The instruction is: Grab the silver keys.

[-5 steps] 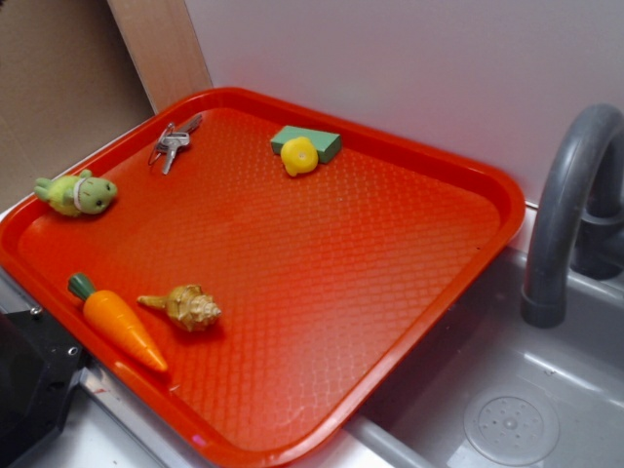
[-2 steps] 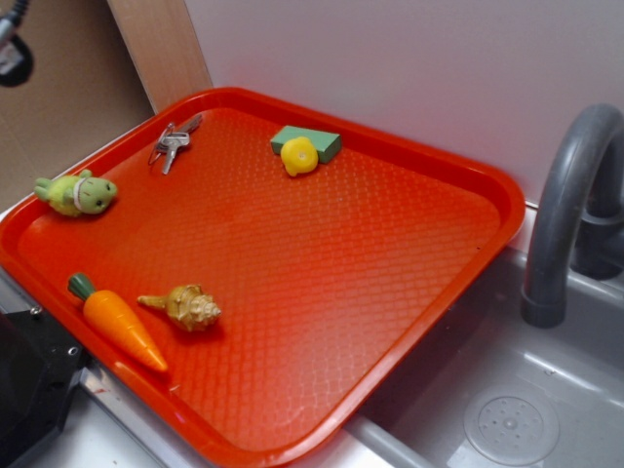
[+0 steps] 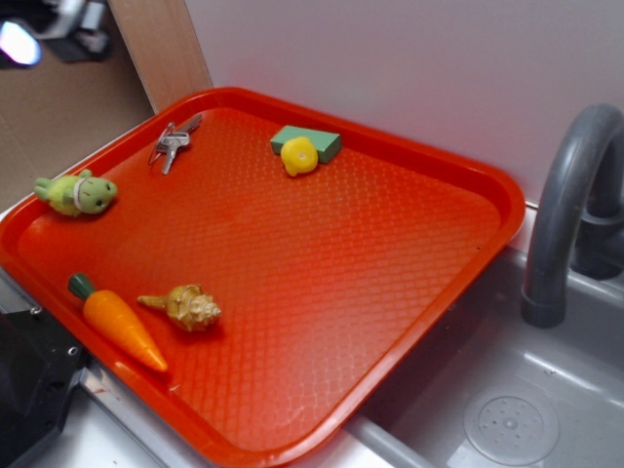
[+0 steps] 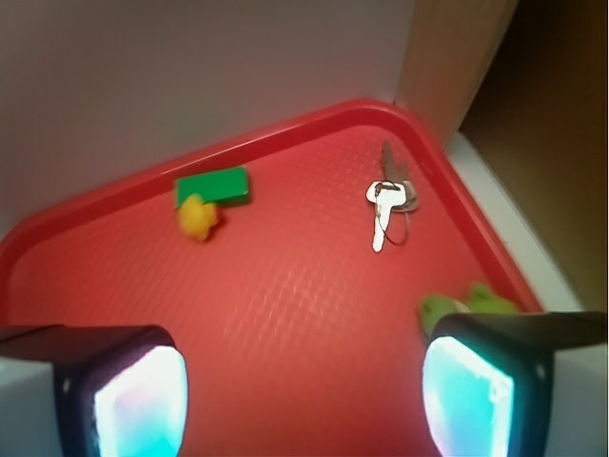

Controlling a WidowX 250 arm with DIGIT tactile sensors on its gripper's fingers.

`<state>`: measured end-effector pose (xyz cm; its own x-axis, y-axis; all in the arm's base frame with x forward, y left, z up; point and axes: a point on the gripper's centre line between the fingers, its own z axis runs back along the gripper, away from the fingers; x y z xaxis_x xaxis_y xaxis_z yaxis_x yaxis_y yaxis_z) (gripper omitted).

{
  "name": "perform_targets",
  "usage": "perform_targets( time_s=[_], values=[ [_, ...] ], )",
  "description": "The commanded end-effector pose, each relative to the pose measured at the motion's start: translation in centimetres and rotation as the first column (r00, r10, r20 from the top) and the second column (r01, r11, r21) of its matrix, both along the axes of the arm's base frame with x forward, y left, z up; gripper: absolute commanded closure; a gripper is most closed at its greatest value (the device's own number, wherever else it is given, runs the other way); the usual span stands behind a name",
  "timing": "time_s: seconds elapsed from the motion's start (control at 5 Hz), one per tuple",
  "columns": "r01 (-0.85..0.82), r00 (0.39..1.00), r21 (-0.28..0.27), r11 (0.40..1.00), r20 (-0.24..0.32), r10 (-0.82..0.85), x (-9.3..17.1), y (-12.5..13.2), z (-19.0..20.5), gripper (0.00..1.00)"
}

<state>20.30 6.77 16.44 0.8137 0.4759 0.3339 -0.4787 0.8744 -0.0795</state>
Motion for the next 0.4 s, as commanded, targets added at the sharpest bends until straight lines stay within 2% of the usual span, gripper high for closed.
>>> perform_targets(
  time_s=[0.0, 0.2],
  values=[
    [-0.077, 0.992, 0.042, 0.996, -0.092, 0.081, 4.7, 4.9, -4.3, 0.0],
    [-0.109, 0.99, 0.054, 0.993, -0.083, 0.113, 3.7, 6.6, -4.2, 0.0]
  ],
)
